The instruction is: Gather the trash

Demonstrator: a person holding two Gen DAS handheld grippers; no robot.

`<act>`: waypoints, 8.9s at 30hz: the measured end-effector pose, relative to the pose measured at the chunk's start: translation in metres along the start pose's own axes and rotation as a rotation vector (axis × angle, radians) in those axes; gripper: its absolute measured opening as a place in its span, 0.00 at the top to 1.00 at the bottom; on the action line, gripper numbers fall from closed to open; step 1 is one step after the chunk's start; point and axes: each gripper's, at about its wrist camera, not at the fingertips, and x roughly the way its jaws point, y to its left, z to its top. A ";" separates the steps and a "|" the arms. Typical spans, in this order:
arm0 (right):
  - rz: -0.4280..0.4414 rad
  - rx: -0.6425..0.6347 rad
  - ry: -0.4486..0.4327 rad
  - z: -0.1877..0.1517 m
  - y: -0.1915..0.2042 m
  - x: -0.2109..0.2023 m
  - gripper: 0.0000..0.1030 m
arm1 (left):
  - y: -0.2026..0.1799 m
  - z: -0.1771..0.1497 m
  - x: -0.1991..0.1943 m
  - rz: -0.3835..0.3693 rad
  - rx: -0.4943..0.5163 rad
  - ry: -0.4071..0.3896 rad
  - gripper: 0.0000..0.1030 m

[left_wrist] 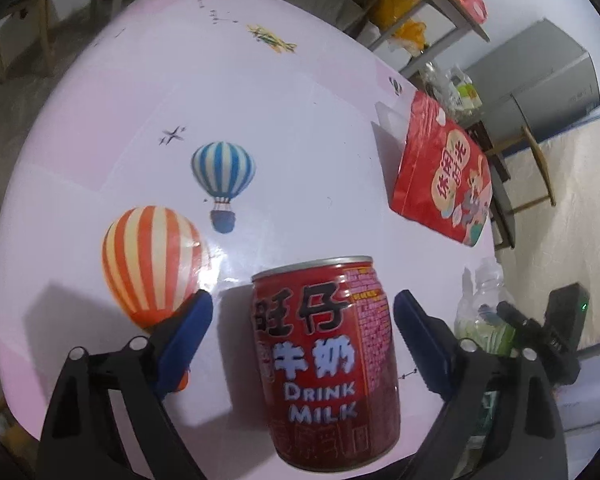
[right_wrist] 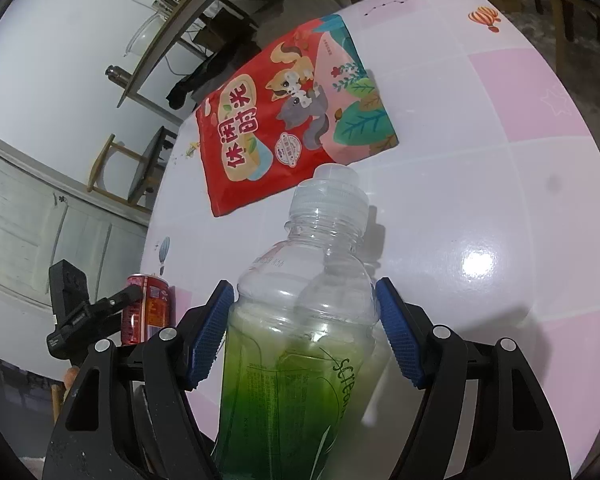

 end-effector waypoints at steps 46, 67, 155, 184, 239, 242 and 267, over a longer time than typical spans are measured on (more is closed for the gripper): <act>-0.017 0.020 0.007 0.001 0.004 0.002 0.34 | -0.087 -0.046 -0.028 0.069 0.358 -0.360 0.39; -0.016 0.045 0.021 0.004 0.005 0.006 0.33 | -0.090 -0.022 0.005 0.001 0.306 -0.328 0.30; -0.118 0.315 -0.369 -0.093 -0.097 -0.213 0.35 | -0.307 -0.084 -0.006 -0.409 0.614 -0.178 0.34; -0.204 0.962 -0.280 -0.124 -0.408 -0.151 0.30 | -0.540 -0.130 0.232 -0.306 0.703 0.372 0.24; 0.044 0.089 -0.116 0.108 -0.041 0.049 0.21 | -0.103 0.103 0.098 -0.236 0.112 -0.018 0.19; 0.084 0.084 -0.074 0.095 -0.035 0.046 0.24 | -0.107 0.092 0.094 -0.271 0.133 0.002 0.19; -0.082 -0.088 -0.055 0.038 0.013 0.007 0.25 | -0.089 -0.097 0.019 -0.444 0.219 0.262 0.18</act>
